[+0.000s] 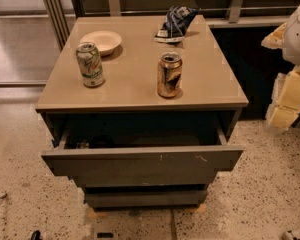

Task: Close top drawer

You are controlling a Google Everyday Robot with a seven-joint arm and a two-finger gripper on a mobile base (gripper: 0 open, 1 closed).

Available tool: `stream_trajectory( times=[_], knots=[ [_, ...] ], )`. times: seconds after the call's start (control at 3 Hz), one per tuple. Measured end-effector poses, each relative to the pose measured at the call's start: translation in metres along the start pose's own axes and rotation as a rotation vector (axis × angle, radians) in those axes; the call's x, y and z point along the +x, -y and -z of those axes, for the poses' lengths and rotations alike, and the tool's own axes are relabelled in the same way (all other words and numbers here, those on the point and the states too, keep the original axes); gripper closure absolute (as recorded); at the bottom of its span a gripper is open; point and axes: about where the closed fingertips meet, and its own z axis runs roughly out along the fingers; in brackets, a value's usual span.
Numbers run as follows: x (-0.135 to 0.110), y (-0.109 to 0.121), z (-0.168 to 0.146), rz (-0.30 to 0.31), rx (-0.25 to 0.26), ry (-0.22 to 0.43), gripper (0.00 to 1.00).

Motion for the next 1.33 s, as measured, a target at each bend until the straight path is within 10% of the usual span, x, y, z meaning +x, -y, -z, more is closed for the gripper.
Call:
stream_trajectory(
  times=[0.67,1.33],
  knots=[
    [0.000,0.000,0.001,0.000,0.005,0.001,0.12],
    [0.005,-0.062,-0.056,-0.018,-0.021,0.091,0.67]
  ],
)
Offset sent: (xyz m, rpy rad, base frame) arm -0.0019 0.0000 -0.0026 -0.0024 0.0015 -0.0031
